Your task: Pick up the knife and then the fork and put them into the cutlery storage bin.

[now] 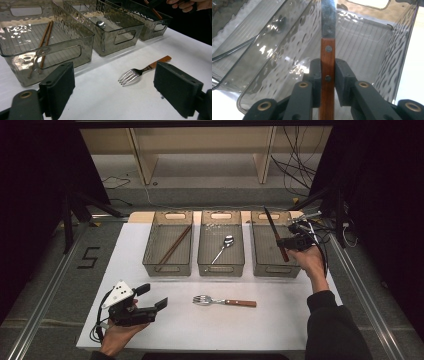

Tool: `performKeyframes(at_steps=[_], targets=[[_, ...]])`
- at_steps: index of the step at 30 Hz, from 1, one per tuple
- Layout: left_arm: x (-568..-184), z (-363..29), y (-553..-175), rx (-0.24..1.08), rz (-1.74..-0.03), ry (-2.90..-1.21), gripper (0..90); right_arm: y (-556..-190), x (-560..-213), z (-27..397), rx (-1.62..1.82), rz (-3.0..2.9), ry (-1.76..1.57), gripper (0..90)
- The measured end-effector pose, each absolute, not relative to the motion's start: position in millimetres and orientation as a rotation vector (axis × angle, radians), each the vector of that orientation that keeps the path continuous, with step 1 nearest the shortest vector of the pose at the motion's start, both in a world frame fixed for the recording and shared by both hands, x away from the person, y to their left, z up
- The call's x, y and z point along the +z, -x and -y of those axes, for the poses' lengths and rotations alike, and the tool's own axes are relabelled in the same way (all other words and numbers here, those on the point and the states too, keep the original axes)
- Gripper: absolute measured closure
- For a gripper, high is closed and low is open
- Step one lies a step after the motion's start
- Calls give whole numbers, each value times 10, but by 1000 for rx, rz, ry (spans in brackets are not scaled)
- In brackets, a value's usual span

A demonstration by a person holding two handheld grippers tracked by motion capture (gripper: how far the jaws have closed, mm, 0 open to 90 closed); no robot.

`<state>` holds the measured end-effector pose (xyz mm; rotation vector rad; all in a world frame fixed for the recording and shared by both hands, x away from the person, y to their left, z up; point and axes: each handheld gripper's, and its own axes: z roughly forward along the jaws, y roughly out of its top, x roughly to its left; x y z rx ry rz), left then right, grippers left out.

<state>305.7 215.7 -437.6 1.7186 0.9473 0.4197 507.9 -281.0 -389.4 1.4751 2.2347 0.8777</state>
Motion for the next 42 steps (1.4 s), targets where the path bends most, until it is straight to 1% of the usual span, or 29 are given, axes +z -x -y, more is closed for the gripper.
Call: performKeyframes(at_steps=[15,18,20,21,25,30,33,42], targets=[[-4373,-2151,-3053,420,-945,-1720,168,-5108,-4027,2786,823,-2242,-1526,766],[-4376,-2144,-3054,421,-942,-1731,168,-5112,-4056,2772,791,-2257,-1537,750],[-4375,-2143,-3053,420,-943,-1728,167,-5120,-4065,2772,813,-2263,-1555,623],[-4373,-2143,-3052,420,-946,-1723,167,-5124,-4060,2769,822,-2267,-1560,584],[-4372,-2145,-3053,421,-945,-1722,167,-5091,-4002,2750,877,-2272,-1531,501],[-4372,-2140,-3052,422,-945,-1721,167,-5037,-3942,2722,931,-2276,-1488,448],[-4374,-2142,-3054,419,-946,-1721,167,-4985,-3900,2670,966,-2289,-1443,401],[-4376,-2142,-3054,424,-944,-1721,167,-4741,-3707,2440,1054,-2362,-1244,349]])
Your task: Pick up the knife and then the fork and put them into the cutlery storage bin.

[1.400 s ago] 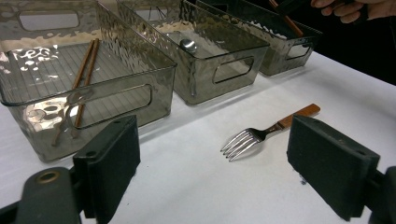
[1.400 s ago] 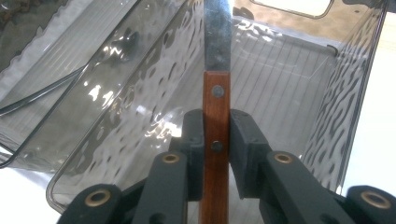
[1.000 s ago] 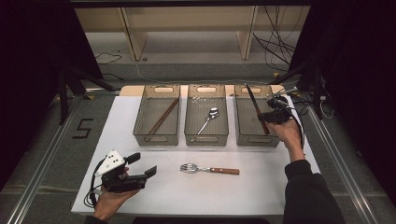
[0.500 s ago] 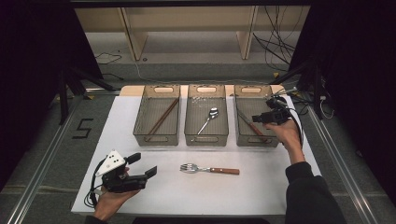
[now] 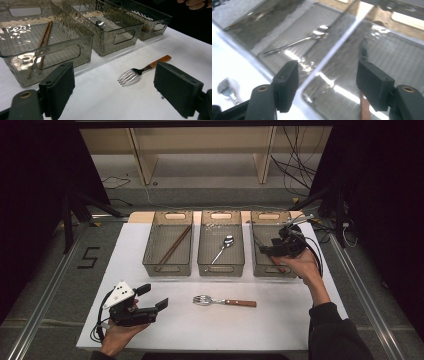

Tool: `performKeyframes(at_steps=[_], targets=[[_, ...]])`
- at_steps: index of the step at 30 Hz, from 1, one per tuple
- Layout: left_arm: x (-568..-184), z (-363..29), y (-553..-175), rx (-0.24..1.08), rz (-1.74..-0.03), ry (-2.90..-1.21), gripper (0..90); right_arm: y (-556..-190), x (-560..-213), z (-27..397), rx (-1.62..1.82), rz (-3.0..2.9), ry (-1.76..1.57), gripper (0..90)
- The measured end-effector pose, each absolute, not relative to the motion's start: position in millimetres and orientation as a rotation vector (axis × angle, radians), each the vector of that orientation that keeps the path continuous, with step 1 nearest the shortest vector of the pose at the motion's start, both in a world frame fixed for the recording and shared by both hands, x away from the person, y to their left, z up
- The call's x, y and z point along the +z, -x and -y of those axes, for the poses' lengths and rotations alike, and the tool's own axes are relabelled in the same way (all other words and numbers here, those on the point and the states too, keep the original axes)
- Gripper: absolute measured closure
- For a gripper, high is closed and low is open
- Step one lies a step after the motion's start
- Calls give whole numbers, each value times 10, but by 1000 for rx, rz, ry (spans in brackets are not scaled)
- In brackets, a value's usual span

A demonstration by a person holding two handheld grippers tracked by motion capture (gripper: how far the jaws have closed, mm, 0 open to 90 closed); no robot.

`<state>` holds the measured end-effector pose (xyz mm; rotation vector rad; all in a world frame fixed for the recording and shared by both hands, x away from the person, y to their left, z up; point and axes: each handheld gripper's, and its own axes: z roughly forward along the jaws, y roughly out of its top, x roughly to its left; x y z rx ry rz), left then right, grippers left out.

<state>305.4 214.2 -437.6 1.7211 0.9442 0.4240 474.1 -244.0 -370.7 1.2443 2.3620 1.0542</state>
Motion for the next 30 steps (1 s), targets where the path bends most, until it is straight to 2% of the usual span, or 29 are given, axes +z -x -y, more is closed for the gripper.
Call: performKeyframes(at_steps=[15,30], targets=[[-4389,-2145,-3056,417,-942,-1717,166,-4354,-3595,2019,1081,-2513,-971,318],[-4393,-2149,-3051,417,-941,-1713,166,-4224,-3804,1635,923,-2718,-769,301]])
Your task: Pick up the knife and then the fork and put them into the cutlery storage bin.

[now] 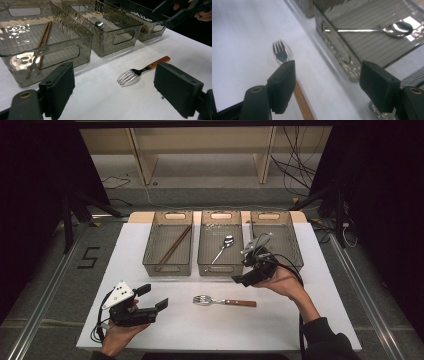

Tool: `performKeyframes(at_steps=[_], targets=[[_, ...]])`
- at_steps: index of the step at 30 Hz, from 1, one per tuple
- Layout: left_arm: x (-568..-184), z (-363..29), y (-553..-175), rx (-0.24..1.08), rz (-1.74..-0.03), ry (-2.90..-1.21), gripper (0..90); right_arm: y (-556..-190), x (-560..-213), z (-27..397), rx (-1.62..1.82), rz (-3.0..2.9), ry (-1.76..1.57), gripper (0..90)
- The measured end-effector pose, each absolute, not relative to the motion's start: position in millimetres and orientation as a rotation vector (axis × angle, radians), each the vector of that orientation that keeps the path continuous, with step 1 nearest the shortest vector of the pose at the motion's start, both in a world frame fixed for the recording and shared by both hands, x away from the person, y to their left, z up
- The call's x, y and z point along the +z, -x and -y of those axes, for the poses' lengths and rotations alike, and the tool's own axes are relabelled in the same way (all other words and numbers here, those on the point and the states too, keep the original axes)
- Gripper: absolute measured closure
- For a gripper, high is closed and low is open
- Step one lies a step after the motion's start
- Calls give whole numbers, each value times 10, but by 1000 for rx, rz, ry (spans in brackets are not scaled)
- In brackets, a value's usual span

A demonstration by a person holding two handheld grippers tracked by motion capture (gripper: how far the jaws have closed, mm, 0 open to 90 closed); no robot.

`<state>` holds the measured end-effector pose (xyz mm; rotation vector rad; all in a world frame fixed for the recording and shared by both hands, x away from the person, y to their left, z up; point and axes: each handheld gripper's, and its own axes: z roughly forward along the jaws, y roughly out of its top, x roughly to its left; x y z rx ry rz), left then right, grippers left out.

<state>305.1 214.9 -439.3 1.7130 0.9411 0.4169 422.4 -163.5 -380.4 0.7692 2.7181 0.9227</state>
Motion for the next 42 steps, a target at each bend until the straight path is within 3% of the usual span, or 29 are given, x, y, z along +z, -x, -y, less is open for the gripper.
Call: performKeyframes(at_steps=[24,42], targets=[[-4387,-2146,-3045,423,-935,-1711,166,-4125,-4294,1278,565,-2947,-586,337],[-4386,-2150,-3044,423,-933,-1712,166,-4079,-4517,1147,410,-3014,-516,567]])
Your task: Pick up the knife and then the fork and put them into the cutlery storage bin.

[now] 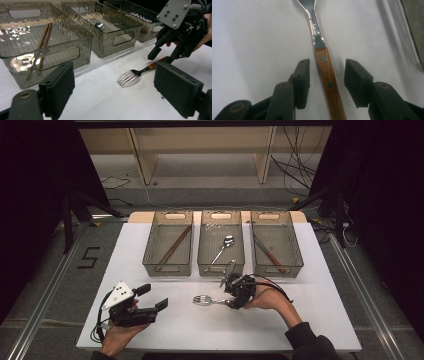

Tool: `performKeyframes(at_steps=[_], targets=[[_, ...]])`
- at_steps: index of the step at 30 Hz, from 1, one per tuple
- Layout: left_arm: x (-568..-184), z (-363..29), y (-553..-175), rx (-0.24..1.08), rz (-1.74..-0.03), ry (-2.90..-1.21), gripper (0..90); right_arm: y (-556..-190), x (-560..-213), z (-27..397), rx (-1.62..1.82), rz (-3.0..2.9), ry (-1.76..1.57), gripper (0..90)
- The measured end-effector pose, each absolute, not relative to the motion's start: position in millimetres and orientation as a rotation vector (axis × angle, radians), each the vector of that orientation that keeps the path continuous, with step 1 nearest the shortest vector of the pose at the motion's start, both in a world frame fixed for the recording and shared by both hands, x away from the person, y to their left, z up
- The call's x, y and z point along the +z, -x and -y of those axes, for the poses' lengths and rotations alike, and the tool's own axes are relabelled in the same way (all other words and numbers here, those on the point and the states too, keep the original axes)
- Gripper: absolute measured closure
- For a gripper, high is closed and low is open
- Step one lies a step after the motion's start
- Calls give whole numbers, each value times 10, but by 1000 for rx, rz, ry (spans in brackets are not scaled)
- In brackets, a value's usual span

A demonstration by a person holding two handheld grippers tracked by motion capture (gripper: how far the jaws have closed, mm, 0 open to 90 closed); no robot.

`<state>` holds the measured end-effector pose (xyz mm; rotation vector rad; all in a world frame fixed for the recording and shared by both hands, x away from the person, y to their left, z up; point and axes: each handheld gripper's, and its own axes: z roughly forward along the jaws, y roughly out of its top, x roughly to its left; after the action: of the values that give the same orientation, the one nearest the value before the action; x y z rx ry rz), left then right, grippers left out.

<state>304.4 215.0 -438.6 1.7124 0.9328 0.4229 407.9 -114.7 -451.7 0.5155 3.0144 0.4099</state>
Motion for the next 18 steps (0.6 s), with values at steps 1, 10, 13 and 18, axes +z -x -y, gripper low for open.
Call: performKeyframes(at_steps=[1,10,13,18], targets=[[-4386,-2150,-3044,423,-933,-1713,166,-4076,-4521,1142,405,-3011,-536,579],[-4387,-2147,-3045,423,-934,-1711,166,-4091,-4577,1125,330,-3015,-476,642],[-4387,-2148,-3046,421,-934,-1711,166,-4089,-4575,1119,327,-3027,-467,676],[-4386,-2146,-3044,421,-933,-1711,166,-4091,-4576,1109,318,-3037,-469,704]])
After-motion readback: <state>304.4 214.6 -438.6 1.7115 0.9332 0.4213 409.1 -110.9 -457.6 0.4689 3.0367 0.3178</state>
